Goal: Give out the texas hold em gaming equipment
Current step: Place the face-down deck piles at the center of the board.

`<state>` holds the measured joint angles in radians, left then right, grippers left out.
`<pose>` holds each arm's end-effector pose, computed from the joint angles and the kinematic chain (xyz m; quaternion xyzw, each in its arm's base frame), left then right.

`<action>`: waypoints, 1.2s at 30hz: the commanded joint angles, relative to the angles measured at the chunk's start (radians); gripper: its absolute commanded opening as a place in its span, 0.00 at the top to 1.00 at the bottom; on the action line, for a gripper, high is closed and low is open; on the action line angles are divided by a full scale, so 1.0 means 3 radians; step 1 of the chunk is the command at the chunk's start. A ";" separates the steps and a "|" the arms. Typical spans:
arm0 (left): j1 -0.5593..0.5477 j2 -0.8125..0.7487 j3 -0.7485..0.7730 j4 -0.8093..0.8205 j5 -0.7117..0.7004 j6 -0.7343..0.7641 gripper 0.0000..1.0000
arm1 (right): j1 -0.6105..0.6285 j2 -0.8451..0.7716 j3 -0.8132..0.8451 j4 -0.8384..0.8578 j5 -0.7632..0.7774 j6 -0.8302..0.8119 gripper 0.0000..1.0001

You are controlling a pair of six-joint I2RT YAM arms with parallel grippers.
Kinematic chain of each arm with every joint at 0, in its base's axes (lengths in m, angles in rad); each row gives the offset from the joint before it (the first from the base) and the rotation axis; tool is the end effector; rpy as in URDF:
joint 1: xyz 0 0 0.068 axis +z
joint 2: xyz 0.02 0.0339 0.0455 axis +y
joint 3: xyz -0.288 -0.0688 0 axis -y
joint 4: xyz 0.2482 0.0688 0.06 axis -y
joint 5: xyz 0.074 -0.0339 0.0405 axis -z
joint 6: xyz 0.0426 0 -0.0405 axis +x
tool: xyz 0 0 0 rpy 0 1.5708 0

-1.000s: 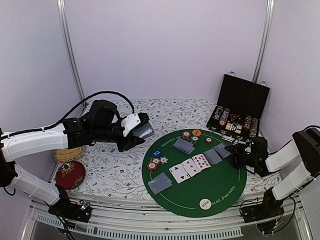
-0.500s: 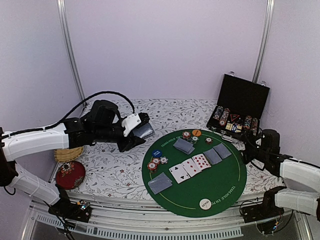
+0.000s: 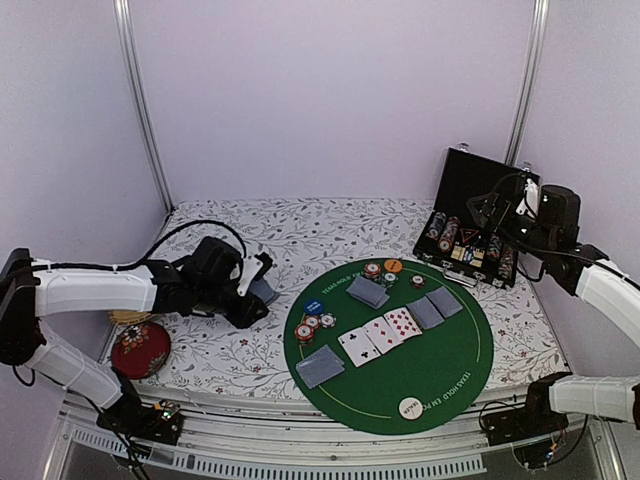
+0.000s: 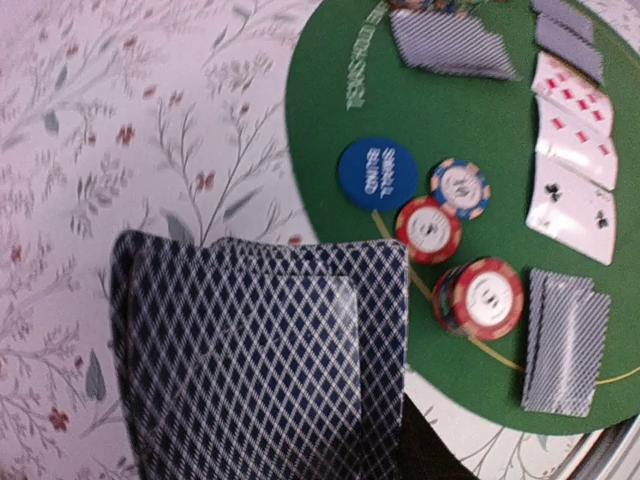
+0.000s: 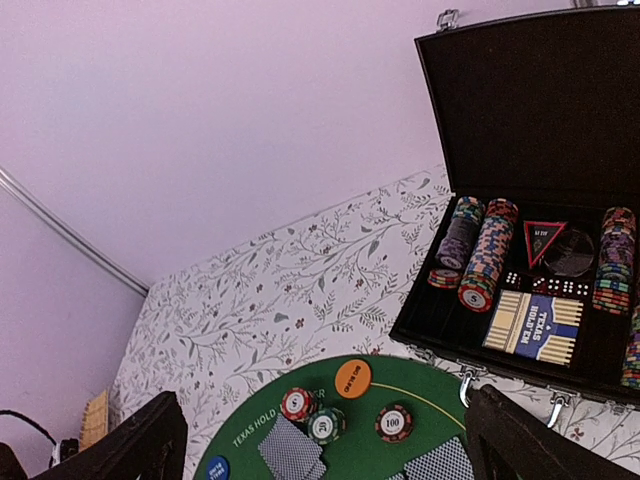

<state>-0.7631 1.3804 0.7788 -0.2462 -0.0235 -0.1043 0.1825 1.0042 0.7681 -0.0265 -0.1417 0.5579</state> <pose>0.2039 -0.1936 0.2179 0.2986 0.8864 -0.1386 0.3255 0.2280 0.0482 0.3266 0.1054 0.7857 0.2720 0.5455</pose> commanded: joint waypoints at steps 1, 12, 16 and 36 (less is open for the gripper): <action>0.0076 -0.0024 -0.0281 0.0271 -0.0189 -0.0634 0.60 | 0.0059 0.0178 0.0135 -0.0185 -0.0218 -0.0516 0.01; 0.0106 0.0179 -0.0682 0.0490 -0.0133 -0.0955 0.50 | 0.0127 0.0361 0.0240 -0.0284 -0.0256 -0.0701 0.01; 0.0115 0.0183 -0.0748 0.0504 -0.0119 -0.0946 0.42 | 0.0128 0.0318 0.0234 -0.0283 -0.0247 -0.0694 0.01; 0.0104 -0.0435 -0.0787 0.0323 -0.0207 -0.0924 0.02 | 0.0128 0.0289 0.0323 -0.0263 -0.0260 -0.0781 0.01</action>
<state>-0.7345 1.3430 0.5392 -0.1295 -0.0685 -0.3977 0.2161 1.1023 0.8150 -0.1093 -0.2169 0.3470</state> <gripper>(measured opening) 0.983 0.990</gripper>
